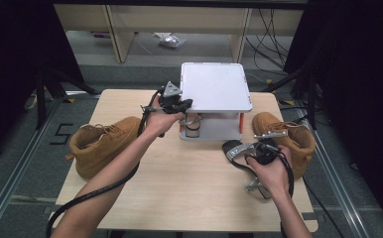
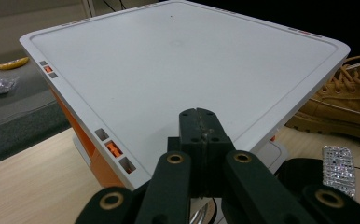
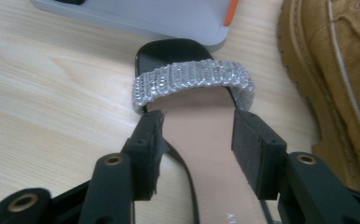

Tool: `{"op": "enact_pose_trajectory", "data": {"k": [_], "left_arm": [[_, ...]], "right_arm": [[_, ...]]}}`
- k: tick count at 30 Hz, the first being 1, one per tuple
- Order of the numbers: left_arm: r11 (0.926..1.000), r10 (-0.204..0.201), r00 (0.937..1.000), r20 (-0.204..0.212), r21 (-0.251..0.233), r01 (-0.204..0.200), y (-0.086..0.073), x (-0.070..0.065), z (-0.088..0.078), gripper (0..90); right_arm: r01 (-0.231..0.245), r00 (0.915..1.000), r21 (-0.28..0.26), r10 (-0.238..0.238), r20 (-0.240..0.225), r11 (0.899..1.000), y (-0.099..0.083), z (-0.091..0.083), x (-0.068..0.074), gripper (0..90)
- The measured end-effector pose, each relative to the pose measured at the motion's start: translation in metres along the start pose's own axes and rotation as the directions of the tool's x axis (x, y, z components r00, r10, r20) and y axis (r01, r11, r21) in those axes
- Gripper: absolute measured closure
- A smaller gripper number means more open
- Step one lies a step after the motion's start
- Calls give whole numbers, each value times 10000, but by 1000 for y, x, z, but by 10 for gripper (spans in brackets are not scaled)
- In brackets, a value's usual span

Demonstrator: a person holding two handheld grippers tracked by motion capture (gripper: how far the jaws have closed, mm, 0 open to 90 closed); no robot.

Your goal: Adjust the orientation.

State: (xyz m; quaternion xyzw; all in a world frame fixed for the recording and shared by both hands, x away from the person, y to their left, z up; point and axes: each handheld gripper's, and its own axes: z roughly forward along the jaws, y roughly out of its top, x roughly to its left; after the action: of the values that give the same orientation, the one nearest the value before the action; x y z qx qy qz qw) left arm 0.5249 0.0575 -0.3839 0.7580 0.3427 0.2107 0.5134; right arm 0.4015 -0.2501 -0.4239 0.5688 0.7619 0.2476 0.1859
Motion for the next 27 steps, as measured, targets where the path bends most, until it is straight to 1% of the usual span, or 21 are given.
{"op": "enact_pose_trajectory", "data": {"k": [1,2,3,6,7,8,9,10,13,15,16,17,18,19,21,22,24,25,26,27], "left_arm": [[10000,45,10000,-15,17,-45,0,0,0,899],[9999,110,9999,-48,52,-109,1,-1,0,899],[9999,130,9999,-61,60,-130,1,-1,0,899],[10000,23,10000,-9,42,-23,1,0,1,899],[10000,16,10000,-5,30,-16,1,0,1,899],[10000,60,10000,-24,35,-59,1,0,1,899],[9999,98,9999,-37,37,-98,1,-1,1,899],[9999,120,9999,-35,37,-120,1,-1,1,899],[9999,128,9999,-19,44,-128,1,0,1,899],[9999,112,9999,-23,15,-112,0,0,1,899],[9999,121,9999,-33,17,-121,0,0,1,899],[9999,105,9999,-32,21,-105,0,0,1,899],[10000,86,10000,-32,11,-86,0,0,0,899],[10000,53,10000,-47,-16,-53,0,-1,1,899],[9999,127,9999,-84,-6,-127,0,-1,0,899],[9999,107,9999,-76,-1,-107,0,-1,1,899],[10000,99,9999,-56,8,-99,0,-1,1,899],[9999,104,9999,-51,7,-104,0,-1,1,899],[9999,110,9999,-58,7,-110,0,-1,1,899],[9999,124,9999,-69,1,-124,0,-1,1,899]], "right_arm": [[112,9999,-35,-112,-10,9999,0,0,-2,521],[343,9994,-122,-342,82,9993,0,0,-4,509],[109,9999,23,-109,4,9999,0,-2,-4,501],[166,9999,141,-165,-51,9998,-2,-3,-10,491],[278,9996,201,-277,-46,9994,-2,-3,-11,483],[94,9999,291,-92,-82,9995,-2,-3,-10,477],[284,9995,275,-280,-143,9992,-1,-3,-13,471],[361,9991,290,-355,-220,9989,-1,-3,-13,464],[468,9986,450,-457,-249,9979,-1,-3,-15,448],[508,9981,580,-488,-364,9970,-2,-3,-17,445],[683,9969,630,-657,-430,9957,-3,-2,-18,445],[659,9971,724,-629,-421,9952,-4,-2,-17,443],[784,9961,802,-748,-461,9937,-5,-2,-18,439],[821,9955,943,-772,-546,9921,-5,-2,-18,436],[1014,9929,1072,-938,-735,9890,-6,-1,-18,439],[942,9933,1168,-855,-779,9887,-7,-1,-18,439],[1008,9926,1343,-905,-808,9858,-7,-2,-20,439],[1138,9910,1451,-1019,-867,9829,-8,-2,-21,438],[1172,9905,1574,-1039,-903,9806,-8,-3,-23,432],[1069,9918,1636,-934,-876,9807,-8,-2,-23,426]]}}
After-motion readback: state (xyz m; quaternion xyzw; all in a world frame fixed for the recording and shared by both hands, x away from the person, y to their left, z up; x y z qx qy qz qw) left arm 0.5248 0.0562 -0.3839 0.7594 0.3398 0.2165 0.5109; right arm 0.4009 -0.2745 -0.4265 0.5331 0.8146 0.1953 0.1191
